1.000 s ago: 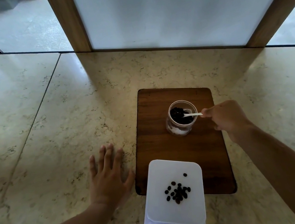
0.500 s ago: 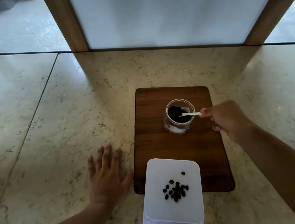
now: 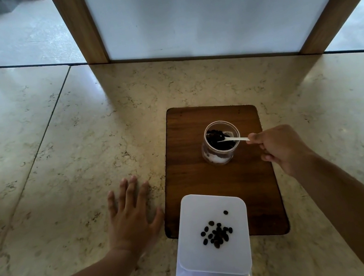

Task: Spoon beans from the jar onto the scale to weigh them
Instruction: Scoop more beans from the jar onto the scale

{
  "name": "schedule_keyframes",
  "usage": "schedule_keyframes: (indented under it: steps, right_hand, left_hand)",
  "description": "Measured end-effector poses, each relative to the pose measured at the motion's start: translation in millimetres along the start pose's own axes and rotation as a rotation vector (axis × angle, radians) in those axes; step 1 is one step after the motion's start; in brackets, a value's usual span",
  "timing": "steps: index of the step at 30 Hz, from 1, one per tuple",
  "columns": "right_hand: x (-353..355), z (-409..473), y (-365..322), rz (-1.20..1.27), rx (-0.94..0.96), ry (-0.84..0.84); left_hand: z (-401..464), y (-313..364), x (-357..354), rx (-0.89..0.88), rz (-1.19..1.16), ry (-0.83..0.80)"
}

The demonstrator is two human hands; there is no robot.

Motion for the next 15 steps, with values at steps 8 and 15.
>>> schedule_keyframes:
  steps: [8, 15]
  right_hand:
    - [3.5, -0.8, 0.6, 0.021, 0.001, 0.001]
    - [9.1, -2.2, 4.1, 0.046, 0.003, 0.000]
  left_hand:
    - [0.5, 0.8, 1.3, 0.004, -0.013, 0.002]
    - [-0.4, 0.4, 0.9, 0.010, -0.015, -0.002]
Point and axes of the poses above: each hand's wrist, its own z-axis towards the middle knuckle, its own x-axis out of the back of the hand, y = z × x, the point moved 8 cm from there along z, towards the middle knuckle, and after that the axes turned 4 degrees about -z, right-handed, at the moved point
